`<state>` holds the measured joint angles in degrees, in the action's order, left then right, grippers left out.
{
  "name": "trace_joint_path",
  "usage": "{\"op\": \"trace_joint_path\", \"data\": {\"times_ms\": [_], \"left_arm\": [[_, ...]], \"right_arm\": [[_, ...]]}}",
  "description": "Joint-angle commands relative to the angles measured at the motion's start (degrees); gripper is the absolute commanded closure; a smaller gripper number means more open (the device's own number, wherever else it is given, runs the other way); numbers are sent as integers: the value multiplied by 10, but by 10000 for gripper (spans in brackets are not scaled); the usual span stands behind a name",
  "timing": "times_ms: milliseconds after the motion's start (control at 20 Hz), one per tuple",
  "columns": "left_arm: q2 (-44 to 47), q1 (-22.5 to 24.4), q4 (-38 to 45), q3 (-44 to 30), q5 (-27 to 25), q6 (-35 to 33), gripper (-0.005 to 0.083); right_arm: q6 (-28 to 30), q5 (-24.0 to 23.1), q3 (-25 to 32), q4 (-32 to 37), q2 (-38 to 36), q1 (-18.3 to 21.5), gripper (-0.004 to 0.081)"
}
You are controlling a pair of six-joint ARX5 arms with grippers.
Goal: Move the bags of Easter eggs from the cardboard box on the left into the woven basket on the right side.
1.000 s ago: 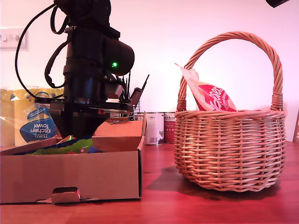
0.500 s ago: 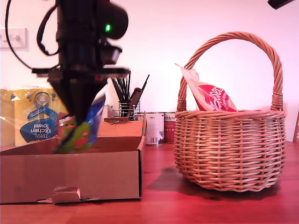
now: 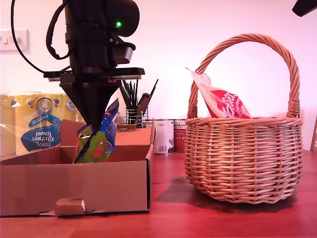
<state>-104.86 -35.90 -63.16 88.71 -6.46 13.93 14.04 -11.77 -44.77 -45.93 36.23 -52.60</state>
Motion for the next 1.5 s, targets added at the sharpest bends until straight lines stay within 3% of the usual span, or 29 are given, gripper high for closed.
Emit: {"op": "trace_joint_path", "data": {"times_ms": [0, 600, 650, 700, 800, 850, 1200, 1450], "left_arm": [[7, -1, 2, -4, 1, -5, 797], [7, 9, 11, -5, 31, -26, 779], [7, 10, 8, -5, 27, -37, 708], [7, 10, 0, -5, 26, -58, 574], [6, 12, -12, -6, 26, -65, 225], [6, 15, -10, -9, 26, -75, 149], [6, 107, 107, -56, 125, -103, 149], [-2, 131, 160, -57, 188, -114, 149]], "right_arm": [[3, -3, 9, 2, -1, -1, 783], [3, 11, 9, 19, 7, -1, 783], [3, 11, 9, 18, 7, -1, 783], [3, 11, 9, 18, 7, -1, 783], [3, 11, 9, 17, 7, -1, 783], [3, 11, 9, 15, 7, -1, 783], [4, 9, 9, 13, 7, -1, 783], [5, 8, 9, 20, 7, -1, 783]]}}
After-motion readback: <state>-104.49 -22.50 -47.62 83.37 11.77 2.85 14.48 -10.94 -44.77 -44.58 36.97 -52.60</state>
